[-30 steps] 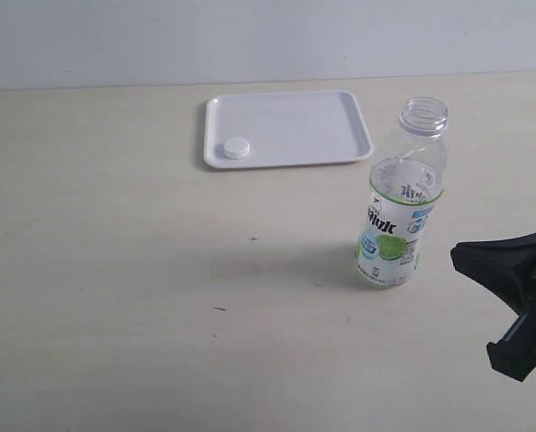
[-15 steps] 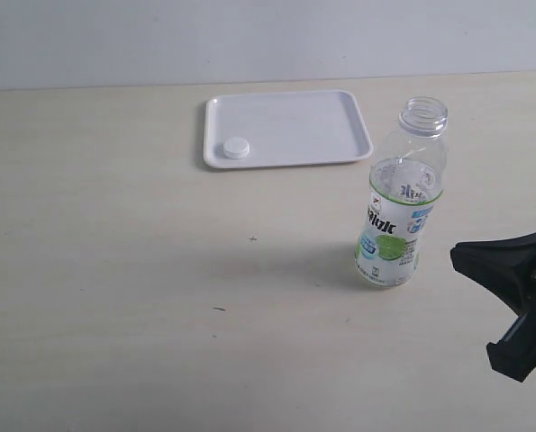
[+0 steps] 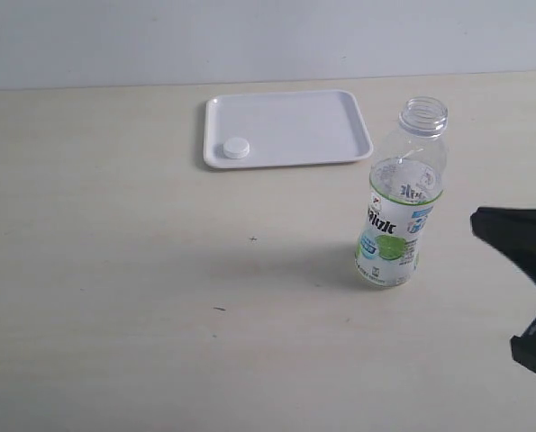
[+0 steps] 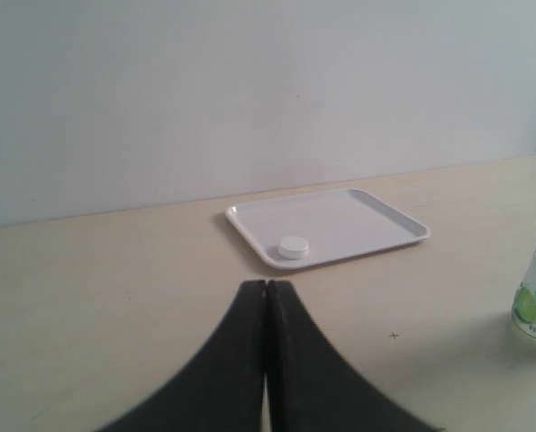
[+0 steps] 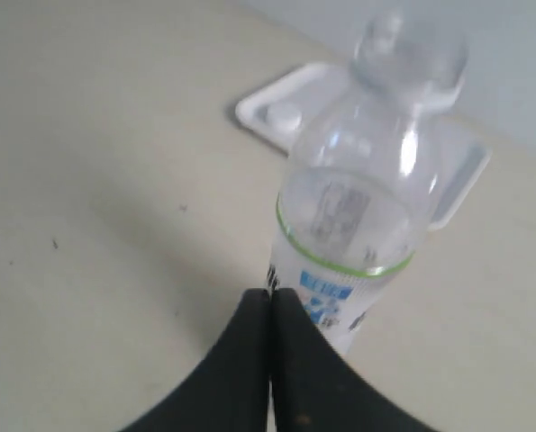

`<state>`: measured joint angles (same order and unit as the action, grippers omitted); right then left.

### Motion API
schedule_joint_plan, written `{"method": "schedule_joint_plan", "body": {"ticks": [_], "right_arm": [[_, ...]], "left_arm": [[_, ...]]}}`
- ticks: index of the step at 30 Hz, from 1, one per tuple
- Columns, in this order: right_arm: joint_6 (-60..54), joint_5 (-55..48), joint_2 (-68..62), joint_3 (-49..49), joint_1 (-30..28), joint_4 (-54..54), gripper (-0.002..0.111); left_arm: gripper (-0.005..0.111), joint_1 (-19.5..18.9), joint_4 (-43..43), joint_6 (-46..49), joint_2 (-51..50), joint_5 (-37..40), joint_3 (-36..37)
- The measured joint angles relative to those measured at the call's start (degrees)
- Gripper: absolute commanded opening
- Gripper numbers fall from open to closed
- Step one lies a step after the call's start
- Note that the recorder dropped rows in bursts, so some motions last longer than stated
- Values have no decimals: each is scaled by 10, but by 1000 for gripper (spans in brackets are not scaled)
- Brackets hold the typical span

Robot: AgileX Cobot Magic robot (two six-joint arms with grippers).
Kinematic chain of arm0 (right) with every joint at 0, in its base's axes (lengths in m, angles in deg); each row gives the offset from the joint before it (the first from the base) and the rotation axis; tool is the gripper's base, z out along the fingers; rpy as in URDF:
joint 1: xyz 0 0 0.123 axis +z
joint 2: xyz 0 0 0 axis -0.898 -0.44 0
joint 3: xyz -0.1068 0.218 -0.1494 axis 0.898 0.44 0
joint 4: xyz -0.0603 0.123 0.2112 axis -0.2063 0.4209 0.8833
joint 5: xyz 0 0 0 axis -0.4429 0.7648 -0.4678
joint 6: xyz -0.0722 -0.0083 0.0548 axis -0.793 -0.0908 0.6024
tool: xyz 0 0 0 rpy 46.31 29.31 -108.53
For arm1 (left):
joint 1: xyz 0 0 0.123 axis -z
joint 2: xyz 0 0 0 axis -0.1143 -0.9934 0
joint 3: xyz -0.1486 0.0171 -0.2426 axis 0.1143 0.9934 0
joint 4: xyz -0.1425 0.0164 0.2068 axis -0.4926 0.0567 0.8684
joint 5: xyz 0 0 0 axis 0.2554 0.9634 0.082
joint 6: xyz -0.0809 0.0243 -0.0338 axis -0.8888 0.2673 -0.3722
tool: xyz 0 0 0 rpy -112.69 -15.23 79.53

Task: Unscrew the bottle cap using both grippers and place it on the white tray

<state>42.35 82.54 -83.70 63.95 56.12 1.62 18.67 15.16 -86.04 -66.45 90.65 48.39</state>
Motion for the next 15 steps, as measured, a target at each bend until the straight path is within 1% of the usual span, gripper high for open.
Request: {"method": "schedule_joint_plan", "body": {"ticks": [3, 6, 9, 10, 15], "right_arm": [[10, -4, 127, 0, 0, 0, 0], [46, -18, 243, 0, 0, 0, 0], [99, -67, 330, 0, 0, 0, 0], [133, -99, 359, 0, 0, 0, 0], [262, -227, 422, 0, 0, 3, 0]], "left_arm": [[0, 0, 0, 0, 0, 0, 0], [0, 0, 0, 0, 0, 0, 0], [0, 0, 0, 0, 0, 0, 0], [0, 0, 0, 0, 0, 0, 0], [0, 0, 0, 0, 0, 0, 0]]}}
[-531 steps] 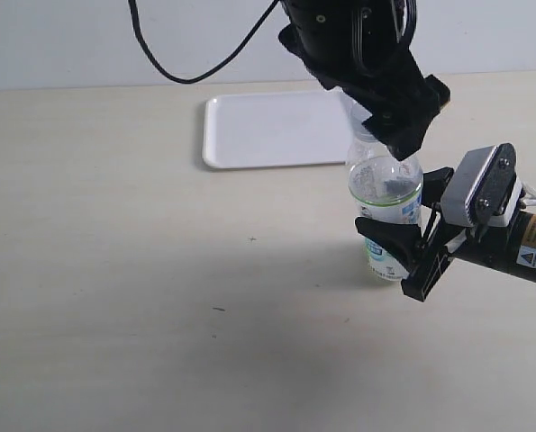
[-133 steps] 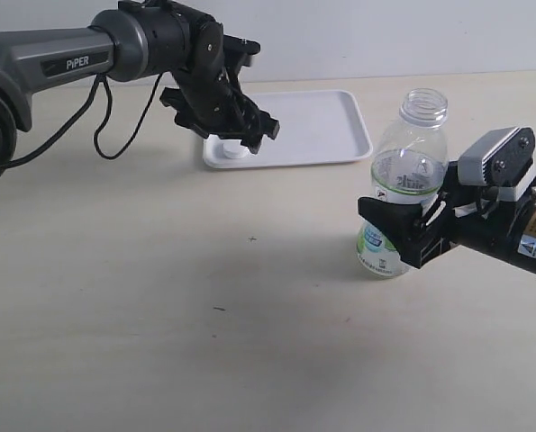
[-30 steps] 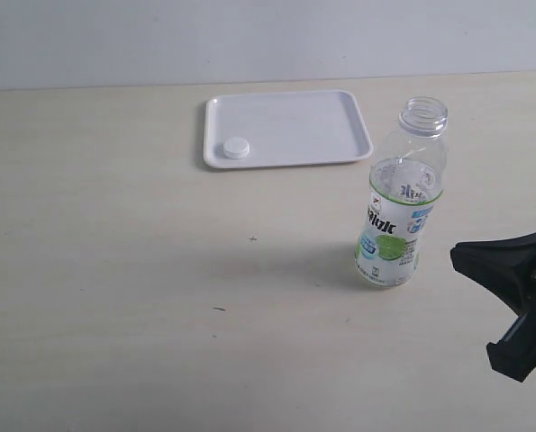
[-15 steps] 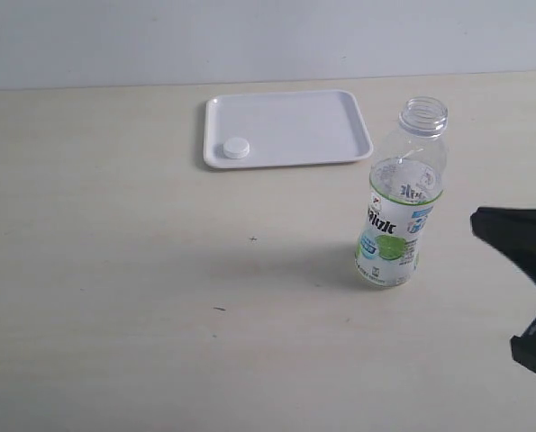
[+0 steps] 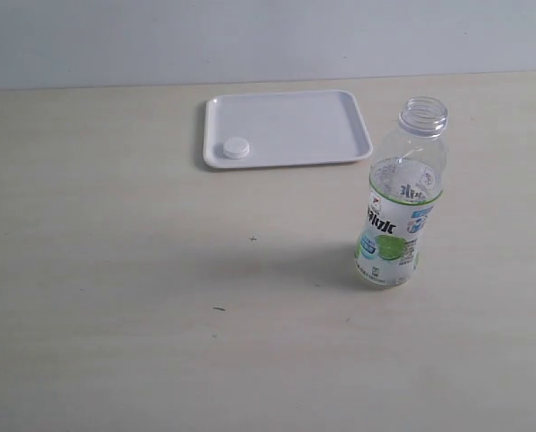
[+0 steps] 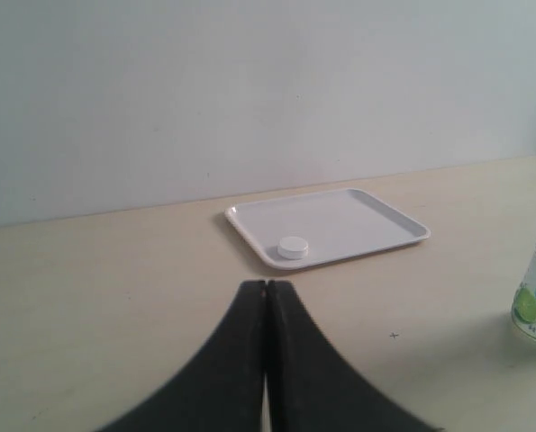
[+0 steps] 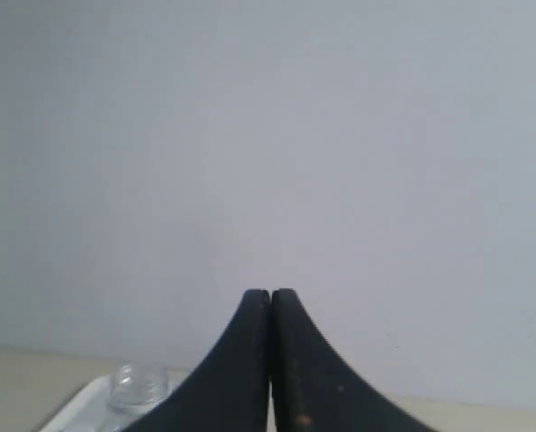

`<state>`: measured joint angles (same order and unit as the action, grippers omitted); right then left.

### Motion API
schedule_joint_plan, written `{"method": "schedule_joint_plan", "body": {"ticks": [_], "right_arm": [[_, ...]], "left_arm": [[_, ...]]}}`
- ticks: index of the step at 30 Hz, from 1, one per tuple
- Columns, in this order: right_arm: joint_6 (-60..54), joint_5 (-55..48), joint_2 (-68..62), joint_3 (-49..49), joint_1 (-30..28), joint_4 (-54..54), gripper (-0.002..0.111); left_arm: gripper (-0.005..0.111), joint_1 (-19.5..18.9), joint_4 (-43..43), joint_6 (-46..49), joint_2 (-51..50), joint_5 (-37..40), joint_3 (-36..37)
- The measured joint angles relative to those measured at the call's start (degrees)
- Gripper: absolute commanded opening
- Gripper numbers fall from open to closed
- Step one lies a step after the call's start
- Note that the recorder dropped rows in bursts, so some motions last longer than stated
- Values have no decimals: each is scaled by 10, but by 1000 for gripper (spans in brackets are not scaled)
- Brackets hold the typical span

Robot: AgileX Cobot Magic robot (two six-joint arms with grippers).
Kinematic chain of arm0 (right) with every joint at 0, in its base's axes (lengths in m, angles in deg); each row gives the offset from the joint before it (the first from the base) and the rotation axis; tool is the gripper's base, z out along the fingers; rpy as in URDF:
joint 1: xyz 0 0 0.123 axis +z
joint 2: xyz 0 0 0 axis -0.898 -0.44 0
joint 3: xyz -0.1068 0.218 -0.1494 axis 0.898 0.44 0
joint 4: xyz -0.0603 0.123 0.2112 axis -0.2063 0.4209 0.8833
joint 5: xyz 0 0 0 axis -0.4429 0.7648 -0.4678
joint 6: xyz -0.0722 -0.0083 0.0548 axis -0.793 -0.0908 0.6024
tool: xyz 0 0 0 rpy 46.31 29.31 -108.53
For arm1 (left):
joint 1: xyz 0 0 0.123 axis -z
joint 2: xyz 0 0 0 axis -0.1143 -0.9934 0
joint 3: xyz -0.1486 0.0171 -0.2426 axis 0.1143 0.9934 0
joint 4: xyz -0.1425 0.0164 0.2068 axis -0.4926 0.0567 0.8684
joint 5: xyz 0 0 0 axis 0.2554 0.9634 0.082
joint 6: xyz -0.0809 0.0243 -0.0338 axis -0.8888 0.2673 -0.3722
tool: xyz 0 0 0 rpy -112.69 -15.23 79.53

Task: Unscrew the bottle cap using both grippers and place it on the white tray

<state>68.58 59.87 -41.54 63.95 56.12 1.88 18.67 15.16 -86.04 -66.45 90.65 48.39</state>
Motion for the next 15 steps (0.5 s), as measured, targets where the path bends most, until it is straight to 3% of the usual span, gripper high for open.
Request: {"method": "schedule_joint_plan", "body": {"ticks": [5, 8, 12, 13, 15], "right_arm": [[16, -53, 11, 0, 0, 17, 0], [-90, -83, 11, 0, 0, 147, 0], [-537, -176, 15, 0, 0, 572, 0], [-727, -216, 18, 4, 0, 759, 0], [-860, -242, 18, 18, 0, 875, 0]], "left_arm": [[0, 0, 0, 0, 0, 0, 0], [0, 0, 0, -1, 0, 2, 0], [0, 0, 0, -1, 0, 4, 0], [0, 0, 0, -1, 0, 4, 0], [0, 0, 0, -1, 0, 4, 0]]}}
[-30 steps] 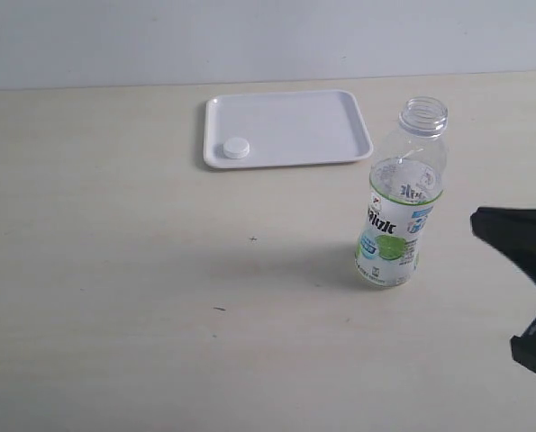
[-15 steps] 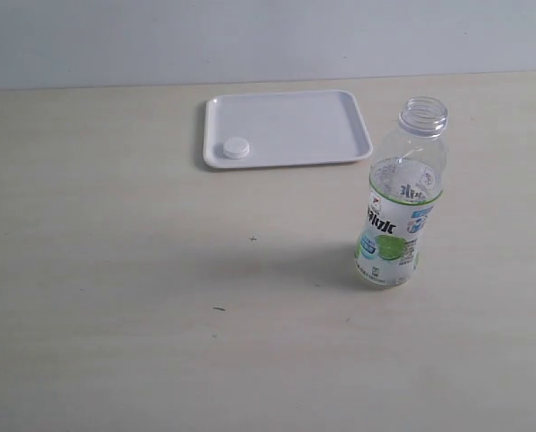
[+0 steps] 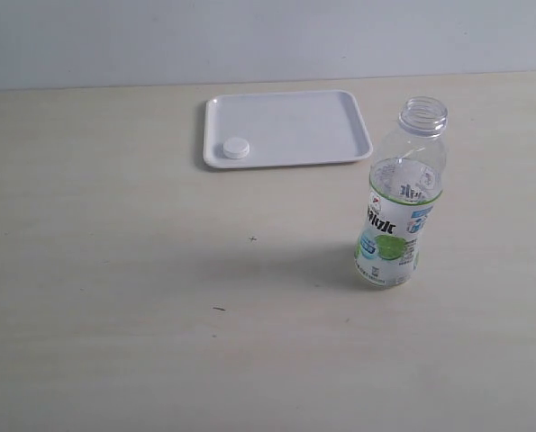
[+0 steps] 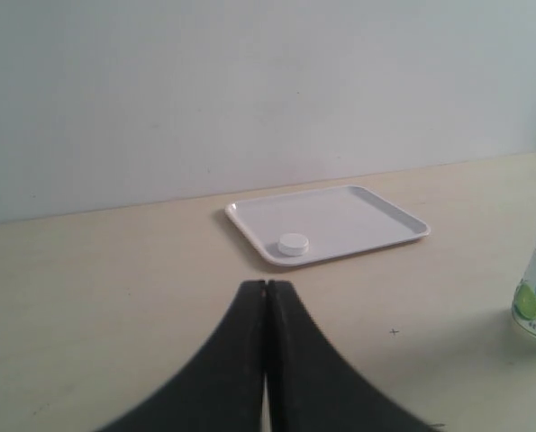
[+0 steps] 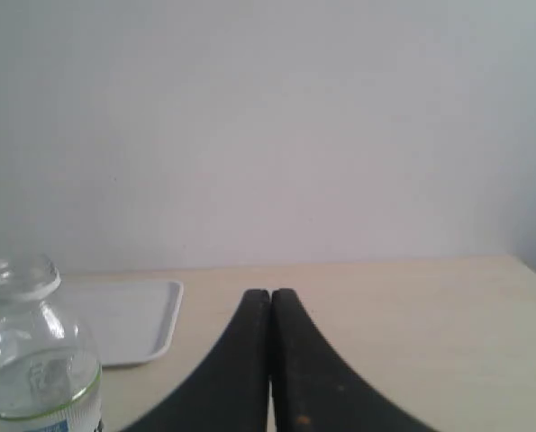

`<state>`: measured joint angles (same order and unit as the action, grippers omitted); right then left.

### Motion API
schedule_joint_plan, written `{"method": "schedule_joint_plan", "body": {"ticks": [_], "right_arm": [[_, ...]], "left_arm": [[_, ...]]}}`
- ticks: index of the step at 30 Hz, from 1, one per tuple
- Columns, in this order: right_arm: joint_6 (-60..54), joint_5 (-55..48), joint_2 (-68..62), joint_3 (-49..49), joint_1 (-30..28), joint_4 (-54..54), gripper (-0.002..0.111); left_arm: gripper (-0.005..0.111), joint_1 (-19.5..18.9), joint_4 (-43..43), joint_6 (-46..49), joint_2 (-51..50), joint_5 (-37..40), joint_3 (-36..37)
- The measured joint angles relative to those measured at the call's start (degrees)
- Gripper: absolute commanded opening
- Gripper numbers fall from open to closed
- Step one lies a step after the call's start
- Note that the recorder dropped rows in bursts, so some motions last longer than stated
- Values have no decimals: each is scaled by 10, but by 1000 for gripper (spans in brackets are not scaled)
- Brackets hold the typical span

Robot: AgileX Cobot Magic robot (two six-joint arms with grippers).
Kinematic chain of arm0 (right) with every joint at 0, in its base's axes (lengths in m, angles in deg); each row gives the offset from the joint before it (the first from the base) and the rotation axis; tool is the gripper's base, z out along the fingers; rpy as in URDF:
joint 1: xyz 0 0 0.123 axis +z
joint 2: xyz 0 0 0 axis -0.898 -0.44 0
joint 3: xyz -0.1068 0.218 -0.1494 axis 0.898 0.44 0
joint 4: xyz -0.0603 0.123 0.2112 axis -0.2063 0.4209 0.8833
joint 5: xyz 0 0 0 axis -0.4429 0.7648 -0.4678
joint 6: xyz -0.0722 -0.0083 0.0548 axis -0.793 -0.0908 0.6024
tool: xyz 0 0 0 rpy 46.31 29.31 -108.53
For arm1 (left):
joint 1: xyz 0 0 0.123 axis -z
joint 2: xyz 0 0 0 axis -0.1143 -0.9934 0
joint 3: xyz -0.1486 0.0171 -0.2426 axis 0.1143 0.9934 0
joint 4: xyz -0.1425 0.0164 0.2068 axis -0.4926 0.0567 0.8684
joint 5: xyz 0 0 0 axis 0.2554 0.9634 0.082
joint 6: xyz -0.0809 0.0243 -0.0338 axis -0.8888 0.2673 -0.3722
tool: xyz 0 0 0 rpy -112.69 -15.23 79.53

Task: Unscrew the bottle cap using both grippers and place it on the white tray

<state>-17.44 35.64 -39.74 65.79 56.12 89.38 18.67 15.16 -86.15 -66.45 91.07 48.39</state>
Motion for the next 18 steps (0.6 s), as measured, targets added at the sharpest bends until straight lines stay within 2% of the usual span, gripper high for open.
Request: {"method": "schedule_joint_plan", "body": {"ticks": [3, 7, 18], "right_arm": [[-8, -4, 0, 24, 0, 4, 0], [52, -19, 0, 75, 0, -62, 0], [54, -30, 0, 75, 0, -71, 0]], "left_arm": [[0, 0, 0, 0, 0, 0, 0], [0, 0, 0, 0, 0, 0, 0], [0, 0, 0, 0, 0, 0, 0]]}}
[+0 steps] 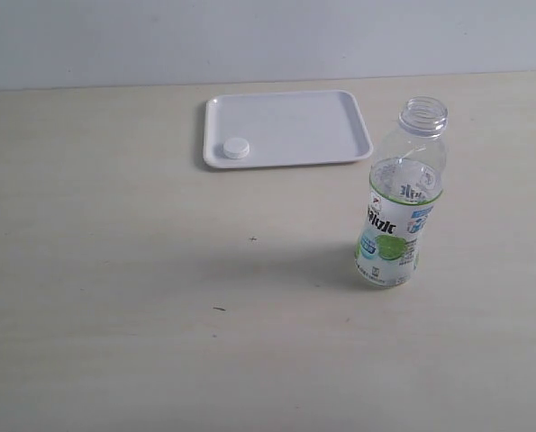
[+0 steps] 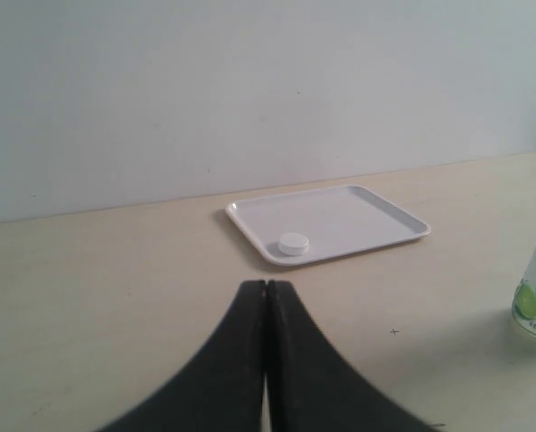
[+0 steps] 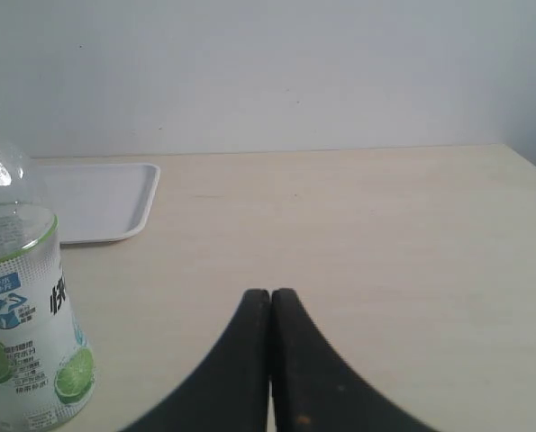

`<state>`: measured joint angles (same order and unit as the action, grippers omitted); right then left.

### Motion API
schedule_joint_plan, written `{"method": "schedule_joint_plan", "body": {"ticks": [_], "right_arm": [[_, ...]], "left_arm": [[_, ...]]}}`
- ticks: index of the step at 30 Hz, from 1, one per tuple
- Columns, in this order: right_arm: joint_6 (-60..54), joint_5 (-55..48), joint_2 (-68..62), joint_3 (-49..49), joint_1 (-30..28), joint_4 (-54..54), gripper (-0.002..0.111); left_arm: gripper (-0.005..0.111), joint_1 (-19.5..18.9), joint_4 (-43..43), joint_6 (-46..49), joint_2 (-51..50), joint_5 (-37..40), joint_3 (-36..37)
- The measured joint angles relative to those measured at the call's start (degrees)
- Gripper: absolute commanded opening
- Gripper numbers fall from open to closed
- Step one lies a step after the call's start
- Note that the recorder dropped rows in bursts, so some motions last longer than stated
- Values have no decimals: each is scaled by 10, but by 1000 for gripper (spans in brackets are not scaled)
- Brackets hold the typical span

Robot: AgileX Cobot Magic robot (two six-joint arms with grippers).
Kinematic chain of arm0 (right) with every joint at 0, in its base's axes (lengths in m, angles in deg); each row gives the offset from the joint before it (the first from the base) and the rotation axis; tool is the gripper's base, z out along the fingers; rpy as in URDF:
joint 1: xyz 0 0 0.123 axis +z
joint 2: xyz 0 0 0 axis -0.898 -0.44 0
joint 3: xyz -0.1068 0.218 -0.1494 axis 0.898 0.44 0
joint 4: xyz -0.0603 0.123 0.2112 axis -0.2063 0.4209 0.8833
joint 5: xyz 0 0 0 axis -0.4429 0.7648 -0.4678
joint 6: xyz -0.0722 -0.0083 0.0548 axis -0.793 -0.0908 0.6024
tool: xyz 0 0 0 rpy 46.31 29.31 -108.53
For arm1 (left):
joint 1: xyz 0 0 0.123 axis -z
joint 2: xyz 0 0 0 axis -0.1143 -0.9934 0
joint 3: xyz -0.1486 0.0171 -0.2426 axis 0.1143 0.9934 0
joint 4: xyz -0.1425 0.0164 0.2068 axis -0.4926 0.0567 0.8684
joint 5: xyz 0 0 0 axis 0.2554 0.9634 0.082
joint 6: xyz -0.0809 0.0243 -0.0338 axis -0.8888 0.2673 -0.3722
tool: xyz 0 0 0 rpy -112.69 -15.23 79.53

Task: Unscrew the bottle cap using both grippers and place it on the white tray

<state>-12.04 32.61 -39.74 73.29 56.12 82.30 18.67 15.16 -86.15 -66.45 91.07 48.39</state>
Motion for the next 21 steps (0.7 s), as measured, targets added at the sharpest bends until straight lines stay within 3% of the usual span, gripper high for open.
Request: {"method": "schedule_joint_plan", "body": {"ticks": [13, 17, 21], "right_arm": [[3, 0, 0, 0, 0, 0, 0], [3, 0, 0, 0, 0, 0, 0], [3, 0, 0, 0, 0, 0, 0]], "left_arm": [[0, -13, 0, 0, 0, 0, 0], [0, -119, 0, 0, 0, 0, 0], [0, -199, 0, 0, 0, 0, 0]]}}
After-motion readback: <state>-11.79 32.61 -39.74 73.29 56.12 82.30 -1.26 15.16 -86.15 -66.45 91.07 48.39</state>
